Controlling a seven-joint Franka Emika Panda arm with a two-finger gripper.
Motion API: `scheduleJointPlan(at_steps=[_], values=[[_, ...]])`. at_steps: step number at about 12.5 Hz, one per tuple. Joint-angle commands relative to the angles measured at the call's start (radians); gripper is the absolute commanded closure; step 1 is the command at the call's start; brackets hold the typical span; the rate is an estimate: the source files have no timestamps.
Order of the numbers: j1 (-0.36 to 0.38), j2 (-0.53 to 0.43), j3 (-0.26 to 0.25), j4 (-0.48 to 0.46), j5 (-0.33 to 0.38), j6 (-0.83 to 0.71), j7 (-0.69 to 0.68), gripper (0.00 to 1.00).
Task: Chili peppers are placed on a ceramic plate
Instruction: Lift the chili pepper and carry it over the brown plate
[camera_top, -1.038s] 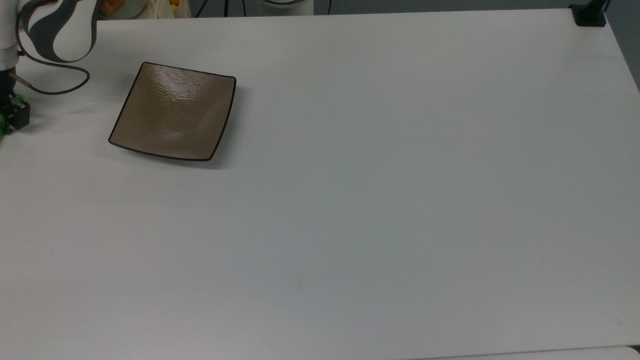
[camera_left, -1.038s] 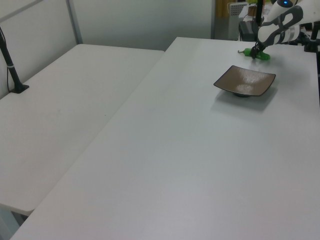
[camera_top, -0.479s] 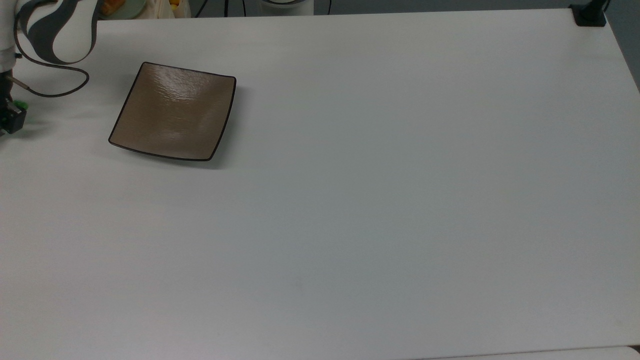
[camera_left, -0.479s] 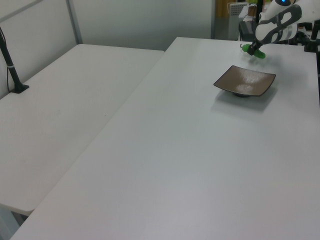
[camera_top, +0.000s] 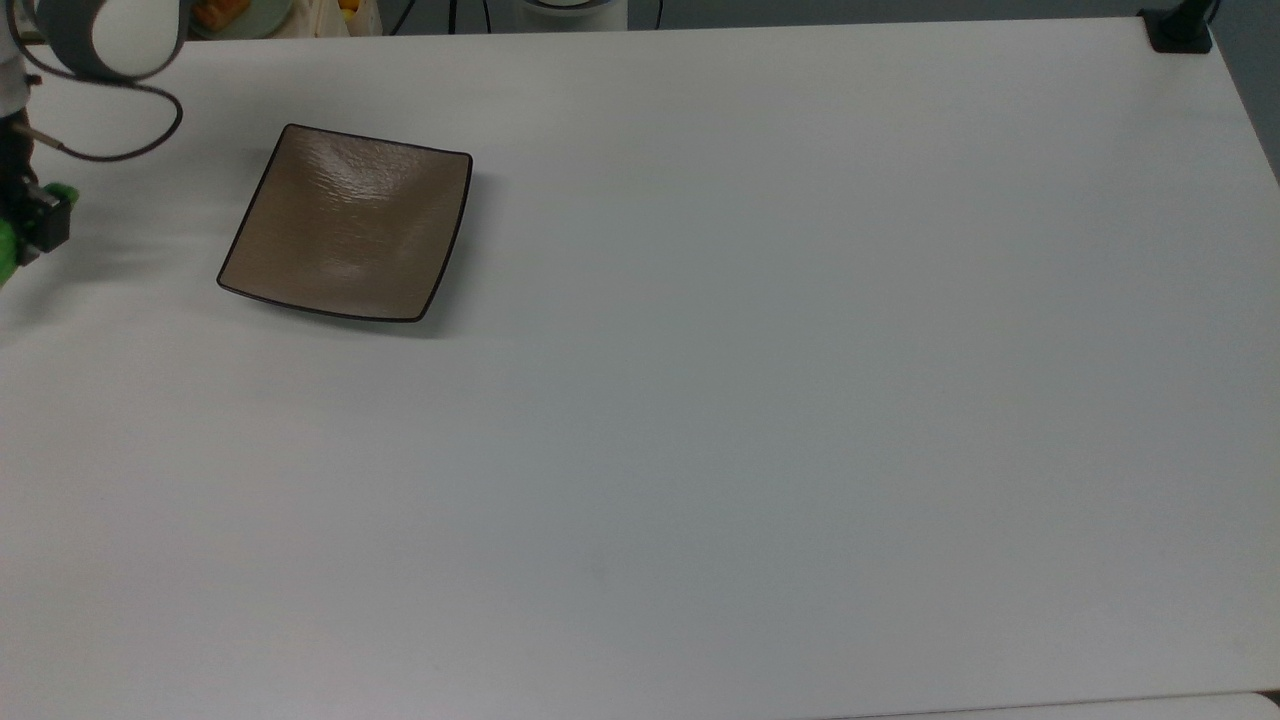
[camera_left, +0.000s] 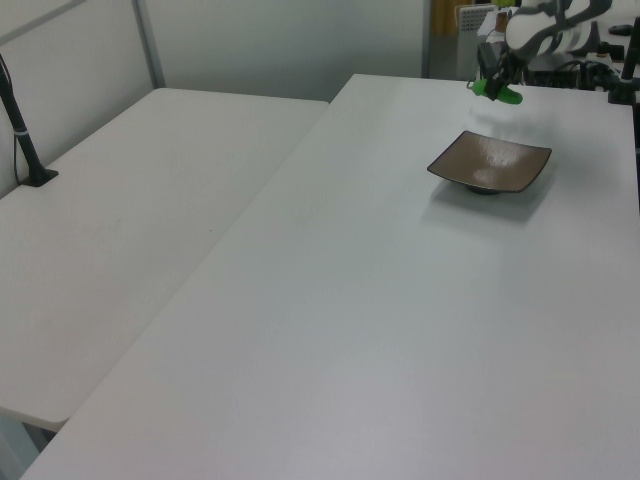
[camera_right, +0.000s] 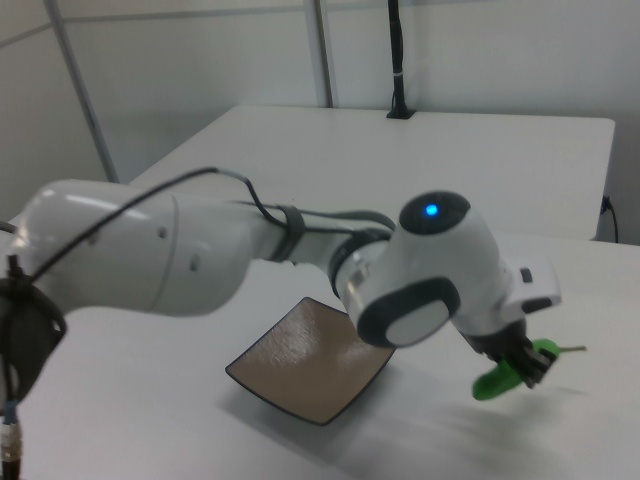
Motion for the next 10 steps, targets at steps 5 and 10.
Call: scheduleJointPlan(at_steps=[5, 10], values=[[0.015, -0.321, 0.130, -0.265, 0.034, -0.224, 0.041, 0.70], [0.062, -0.383, 0.227, -0.295, 0.027, -0.339, 0.173, 0.70]])
